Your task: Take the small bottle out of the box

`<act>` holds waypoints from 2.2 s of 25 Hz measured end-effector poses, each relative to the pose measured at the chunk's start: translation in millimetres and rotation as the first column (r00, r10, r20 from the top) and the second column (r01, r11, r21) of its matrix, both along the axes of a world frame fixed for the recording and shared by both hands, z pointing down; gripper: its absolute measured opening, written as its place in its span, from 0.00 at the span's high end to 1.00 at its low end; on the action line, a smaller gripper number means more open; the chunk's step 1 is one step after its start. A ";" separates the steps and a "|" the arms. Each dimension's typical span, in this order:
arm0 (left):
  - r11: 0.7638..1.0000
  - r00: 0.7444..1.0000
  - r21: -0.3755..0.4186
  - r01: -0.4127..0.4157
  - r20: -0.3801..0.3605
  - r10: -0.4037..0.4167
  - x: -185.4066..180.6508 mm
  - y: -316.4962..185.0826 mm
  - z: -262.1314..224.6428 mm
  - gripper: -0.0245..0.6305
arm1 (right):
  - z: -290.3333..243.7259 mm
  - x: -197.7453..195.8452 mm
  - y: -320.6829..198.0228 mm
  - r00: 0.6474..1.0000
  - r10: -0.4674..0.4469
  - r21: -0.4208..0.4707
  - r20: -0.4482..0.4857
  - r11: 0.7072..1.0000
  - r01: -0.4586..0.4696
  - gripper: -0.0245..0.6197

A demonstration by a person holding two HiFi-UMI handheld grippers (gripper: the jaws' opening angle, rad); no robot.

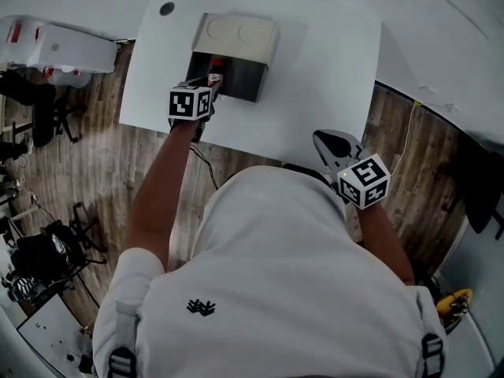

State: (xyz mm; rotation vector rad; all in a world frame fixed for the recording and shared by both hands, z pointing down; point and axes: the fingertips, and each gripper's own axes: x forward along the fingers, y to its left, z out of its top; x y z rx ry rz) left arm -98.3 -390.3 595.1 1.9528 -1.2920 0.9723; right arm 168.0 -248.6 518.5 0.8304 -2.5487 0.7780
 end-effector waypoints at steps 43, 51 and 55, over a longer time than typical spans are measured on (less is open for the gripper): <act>0.983 0.983 -0.185 0.024 0.184 0.010 -12.1 -32.9 53.6 0.63 | 21.6 44.7 -13.9 0.998 0.059 -0.090 0.012 0.994 -0.058 0.95; 0.997 0.998 -0.075 0.013 0.068 -0.008 -5.4 -25.2 18.6 0.63 | 12.9 20.5 -5.4 1.000 0.014 -0.054 0.007 0.998 -0.013 0.95; 1.000 1.000 -0.016 0.009 0.001 -0.009 -4.2 -13.4 -5.0 0.63 | 7.3 3.3 0.0 1.000 -0.014 -0.031 0.005 0.999 0.014 0.95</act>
